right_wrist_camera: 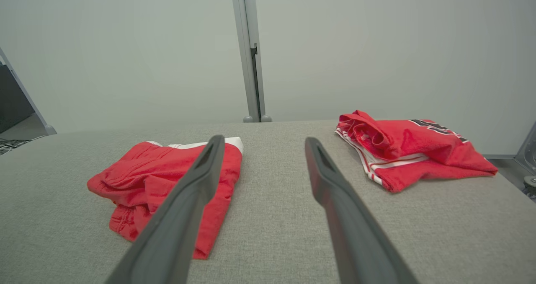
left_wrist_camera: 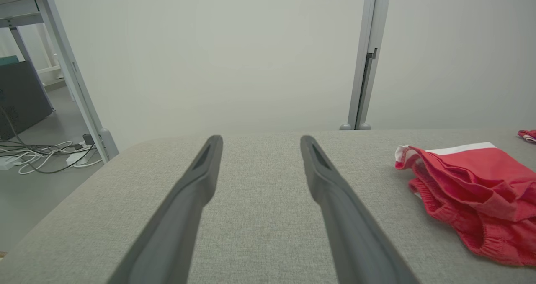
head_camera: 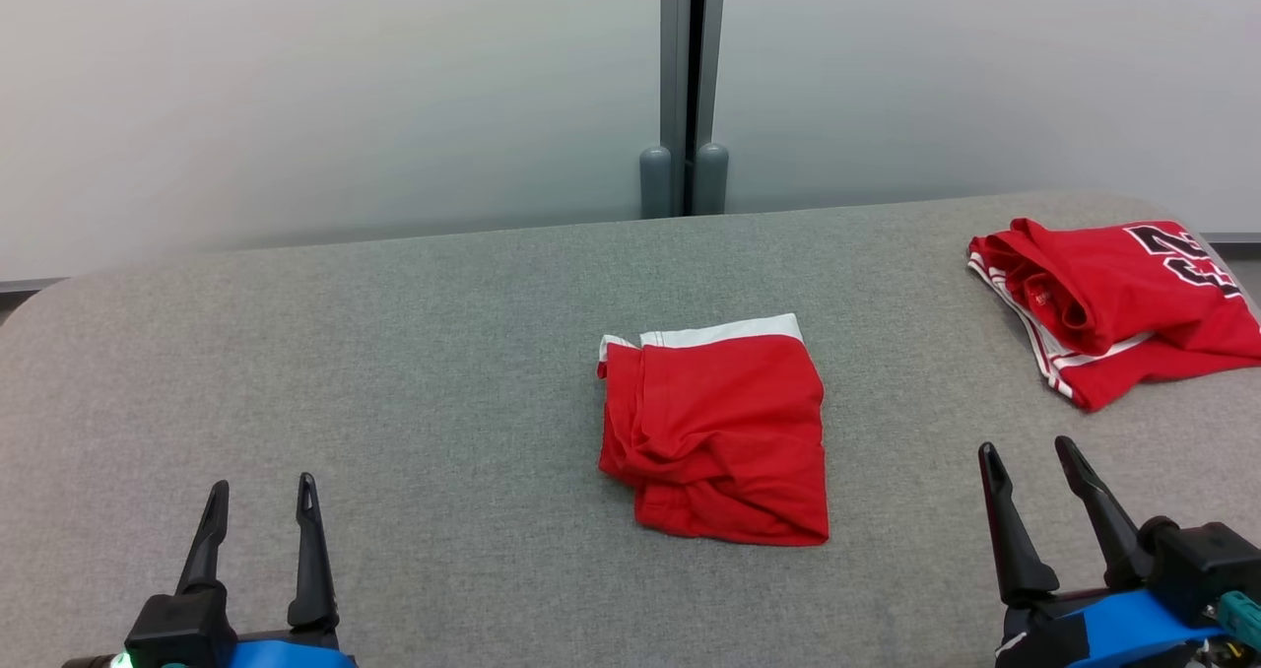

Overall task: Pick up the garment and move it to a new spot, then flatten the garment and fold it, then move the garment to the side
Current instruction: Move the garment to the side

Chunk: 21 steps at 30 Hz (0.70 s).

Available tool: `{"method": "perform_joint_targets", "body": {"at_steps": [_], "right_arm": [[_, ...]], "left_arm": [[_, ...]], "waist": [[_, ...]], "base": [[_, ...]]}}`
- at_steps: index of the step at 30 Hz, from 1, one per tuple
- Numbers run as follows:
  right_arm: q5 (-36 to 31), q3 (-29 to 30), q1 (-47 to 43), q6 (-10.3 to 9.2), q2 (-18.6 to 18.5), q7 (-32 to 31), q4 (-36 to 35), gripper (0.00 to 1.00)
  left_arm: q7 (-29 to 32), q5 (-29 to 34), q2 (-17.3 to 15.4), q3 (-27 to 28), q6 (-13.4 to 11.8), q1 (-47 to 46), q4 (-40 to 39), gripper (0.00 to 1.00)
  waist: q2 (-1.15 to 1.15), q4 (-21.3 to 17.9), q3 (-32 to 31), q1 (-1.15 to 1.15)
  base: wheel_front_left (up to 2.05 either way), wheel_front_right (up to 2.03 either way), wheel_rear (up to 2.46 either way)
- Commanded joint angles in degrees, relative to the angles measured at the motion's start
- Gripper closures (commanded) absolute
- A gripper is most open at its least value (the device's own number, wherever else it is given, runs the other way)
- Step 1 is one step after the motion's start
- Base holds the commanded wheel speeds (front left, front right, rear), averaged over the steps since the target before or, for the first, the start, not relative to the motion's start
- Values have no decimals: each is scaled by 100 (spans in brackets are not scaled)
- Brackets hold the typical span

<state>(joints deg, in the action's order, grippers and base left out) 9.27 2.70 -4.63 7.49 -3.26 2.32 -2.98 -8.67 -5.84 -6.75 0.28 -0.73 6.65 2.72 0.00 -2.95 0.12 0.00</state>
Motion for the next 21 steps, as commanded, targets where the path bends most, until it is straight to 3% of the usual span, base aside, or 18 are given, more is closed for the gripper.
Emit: {"method": "perform_joint_targets", "body": {"at_steps": [1, 13, 21], "right_arm": [[-29, -6, -74, 1, 23, -17, -37, 0], [-37, 5, -87, 1, 37, -97, 21, 0], [-122, -120, 671, 1, -51, -152, 216, 0]], "left_arm": [[8, -8, -26, -11, -40, -9, -26, 0], [13, -67, -48, -51, -88, 24, -27, 0], [8, -91, -65, -130, -90, -122, -33, 0]], "waist": [[0, 5, -3, 0], [0, 26, -21, 0], [0, 98, 70, 0]], "base": [[0, 0, 0], [0, 0, 0], [0, 0, 0]]}}
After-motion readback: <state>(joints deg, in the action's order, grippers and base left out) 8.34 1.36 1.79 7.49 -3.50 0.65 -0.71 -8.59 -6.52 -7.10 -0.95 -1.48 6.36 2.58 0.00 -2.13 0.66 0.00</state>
